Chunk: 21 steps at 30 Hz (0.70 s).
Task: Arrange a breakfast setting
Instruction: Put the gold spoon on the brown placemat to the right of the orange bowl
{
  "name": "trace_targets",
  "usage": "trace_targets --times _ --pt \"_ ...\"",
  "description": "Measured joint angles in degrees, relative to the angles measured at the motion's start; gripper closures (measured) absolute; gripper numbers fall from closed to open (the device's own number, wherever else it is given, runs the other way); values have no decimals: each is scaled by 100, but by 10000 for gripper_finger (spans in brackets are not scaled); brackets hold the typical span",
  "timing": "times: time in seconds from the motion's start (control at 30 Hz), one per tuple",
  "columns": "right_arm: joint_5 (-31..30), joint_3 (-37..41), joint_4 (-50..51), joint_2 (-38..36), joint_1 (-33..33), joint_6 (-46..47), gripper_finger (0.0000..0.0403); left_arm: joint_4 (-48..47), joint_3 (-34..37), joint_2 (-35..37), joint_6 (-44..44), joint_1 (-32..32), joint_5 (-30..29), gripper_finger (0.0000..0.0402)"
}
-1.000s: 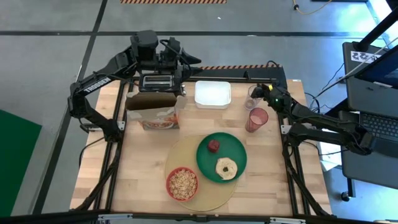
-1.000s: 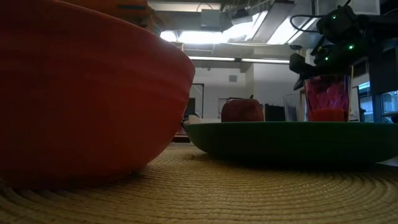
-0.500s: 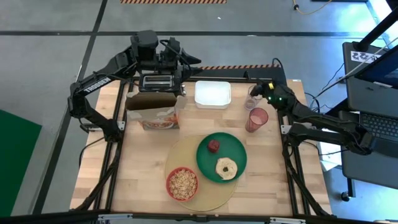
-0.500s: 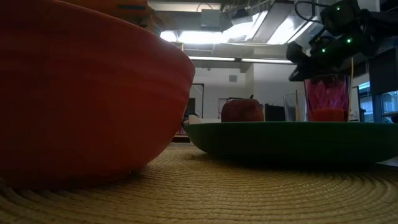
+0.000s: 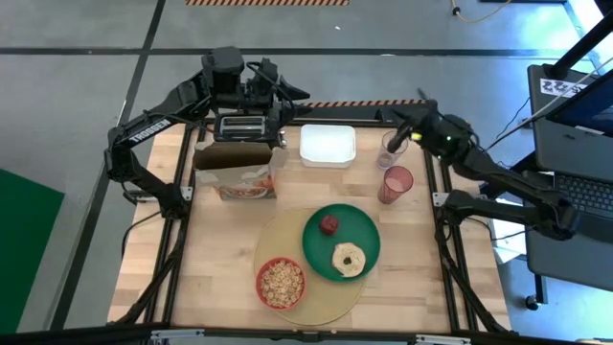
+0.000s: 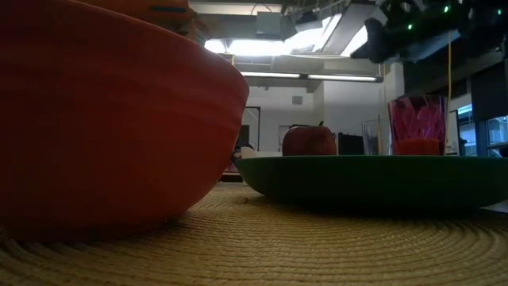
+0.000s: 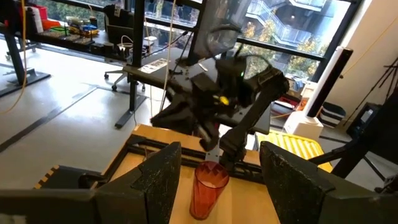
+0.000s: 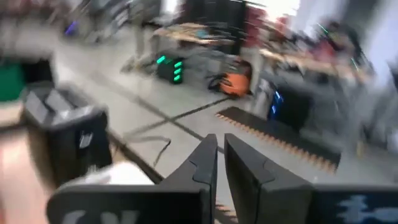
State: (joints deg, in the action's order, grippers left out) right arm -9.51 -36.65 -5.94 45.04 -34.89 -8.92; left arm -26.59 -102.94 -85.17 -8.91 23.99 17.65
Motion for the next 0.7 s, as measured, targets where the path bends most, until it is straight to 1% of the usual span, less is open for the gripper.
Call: trace_targets --times 0.1,0.2,0.23,0.3,0.37,0.47,0.53,0.63,0.7 --pt "641 -537 754 48 4 -1299 368 1 0 0 23 0 63 189" --pt "1047 -1066 1833 224 4 -1950 368 2 0 0 35 0 104 189" --pt "1040 -1253 2214 306 4 -2124 368 2 0 0 44 0 107 189" --pt "839 -1662 3043 471 2 -2552 368 2 0 0 44 0 111 189" --pt "677 -2130 3789 691 4 -3195 368 2 0 0 46 0 111 189" --pt "357 -2792 4940 1171 4 -3863 368 3 0 0 46 0 111 189" --pt "352 -3217 5522 1575 4 -4201 366 3 0 0 46 0 111 189" --pt "401 -3789 6228 2164 4 -4870 351 2 0 0 44 0 133 189" --pt "410 -4115 6589 2589 4 -5359 328 4 0 0 42 0 176 189"
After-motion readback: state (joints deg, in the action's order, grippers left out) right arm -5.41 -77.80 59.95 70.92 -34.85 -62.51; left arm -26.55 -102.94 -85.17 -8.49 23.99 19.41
